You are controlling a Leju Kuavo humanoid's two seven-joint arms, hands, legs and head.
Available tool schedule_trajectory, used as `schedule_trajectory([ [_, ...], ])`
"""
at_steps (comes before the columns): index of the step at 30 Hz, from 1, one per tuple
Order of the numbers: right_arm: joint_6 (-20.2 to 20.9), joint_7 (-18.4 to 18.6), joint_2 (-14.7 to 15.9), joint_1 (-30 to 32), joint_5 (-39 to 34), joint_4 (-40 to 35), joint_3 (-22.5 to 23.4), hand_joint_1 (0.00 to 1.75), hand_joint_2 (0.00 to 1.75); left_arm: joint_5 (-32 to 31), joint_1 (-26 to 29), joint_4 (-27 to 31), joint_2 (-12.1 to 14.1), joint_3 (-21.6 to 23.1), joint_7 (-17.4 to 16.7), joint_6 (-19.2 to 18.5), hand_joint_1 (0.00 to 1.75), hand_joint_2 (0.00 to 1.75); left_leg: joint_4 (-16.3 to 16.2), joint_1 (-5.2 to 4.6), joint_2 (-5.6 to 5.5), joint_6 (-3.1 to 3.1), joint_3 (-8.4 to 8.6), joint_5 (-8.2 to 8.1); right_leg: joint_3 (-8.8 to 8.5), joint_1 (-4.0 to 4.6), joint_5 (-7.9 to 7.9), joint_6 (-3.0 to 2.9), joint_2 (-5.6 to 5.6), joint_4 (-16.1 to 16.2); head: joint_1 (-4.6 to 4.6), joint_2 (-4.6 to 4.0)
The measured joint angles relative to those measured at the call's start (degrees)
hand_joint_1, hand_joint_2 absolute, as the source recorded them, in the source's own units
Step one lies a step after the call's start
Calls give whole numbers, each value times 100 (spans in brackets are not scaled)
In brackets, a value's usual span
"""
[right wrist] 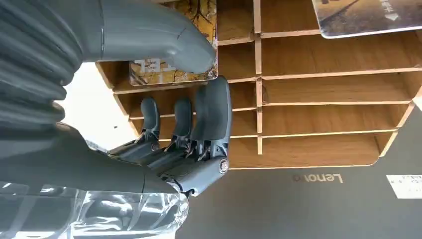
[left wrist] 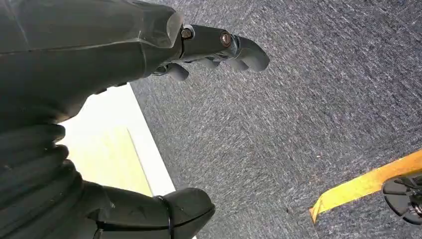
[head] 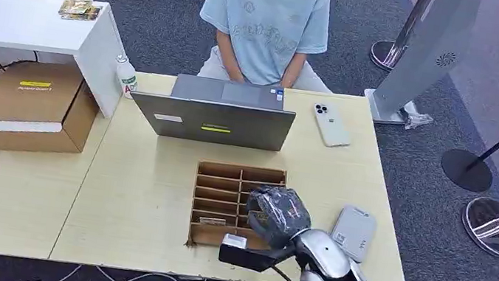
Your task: Pass the card to the sensor for recognition and then transmit it.
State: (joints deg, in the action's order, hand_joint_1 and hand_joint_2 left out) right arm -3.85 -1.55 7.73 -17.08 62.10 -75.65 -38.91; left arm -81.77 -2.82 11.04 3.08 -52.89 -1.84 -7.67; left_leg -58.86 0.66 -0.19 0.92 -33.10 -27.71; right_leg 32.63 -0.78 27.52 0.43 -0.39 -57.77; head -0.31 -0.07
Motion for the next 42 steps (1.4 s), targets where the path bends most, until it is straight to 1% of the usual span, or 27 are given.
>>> schedule_trajectory([
  [1,-9,0,7,9,0,0,5,122,175,-4,0,0,0,0,0,0,0,175,0,0,0,0,0,0,0,0,0,0,0,0,0,0],
  [2,-11,0,18,13,0,0,13,122,175,-11,0,0,0,0,0,0,0,175,0,0,0,0,0,0,0,0,0,0,0,0,2,0],
  [3,-11,0,31,14,0,0,26,127,175,-11,0,0,0,0,0,0,0,175,0,0,0,0,0,0,0,0,0,0,0,0,0,0],
  [5,-11,-11,55,14,-2,0,44,154,175,-9,0,0,0,0,-4,0,0,175,0,0,0,0,0,0,-1,0,0,0,0,0,0,0],
  [6,-11,-22,66,13,-6,0,48,175,175,-9,1,0,0,0,-7,0,0,175,0,0,0,0,0,0,-1,0,0,0,0,0,0,0],
  [37,-37,-48,112,105,-31,17,92,175,175,-68,2,0,0,0,9,4,0,175,0,0,0,0,1,0,0,0,0,0,1,0,0,0],
  [38,-42,-48,112,110,-31,15,94,140,175,-68,2,0,0,0,11,4,0,175,0,0,0,0,0,0,0,0,0,0,1,0,2,0],
  [39,-46,-48,112,116,-31,15,96,140,175,-68,2,0,0,0,9,4,0,175,0,0,0,0,0,0,0,0,0,0,1,0,0,0],
  [40,-48,-44,112,119,-28,15,98,66,175,-68,2,0,0,0,11,4,0,175,0,0,0,0,0,0,0,0,0,0,1,0,0,0],
  [41,-50,-42,112,121,-26,13,101,33,175,-70,2,0,0,0,9,4,0,175,0,0,0,0,0,0,0,0,0,0,2,0,0,0],
  [42,-50,-42,112,122,-24,11,103,33,175,-70,1,0,0,0,9,4,0,175,0,0,0,0,1,0,0,0,0,0,2,0,0,0],
])
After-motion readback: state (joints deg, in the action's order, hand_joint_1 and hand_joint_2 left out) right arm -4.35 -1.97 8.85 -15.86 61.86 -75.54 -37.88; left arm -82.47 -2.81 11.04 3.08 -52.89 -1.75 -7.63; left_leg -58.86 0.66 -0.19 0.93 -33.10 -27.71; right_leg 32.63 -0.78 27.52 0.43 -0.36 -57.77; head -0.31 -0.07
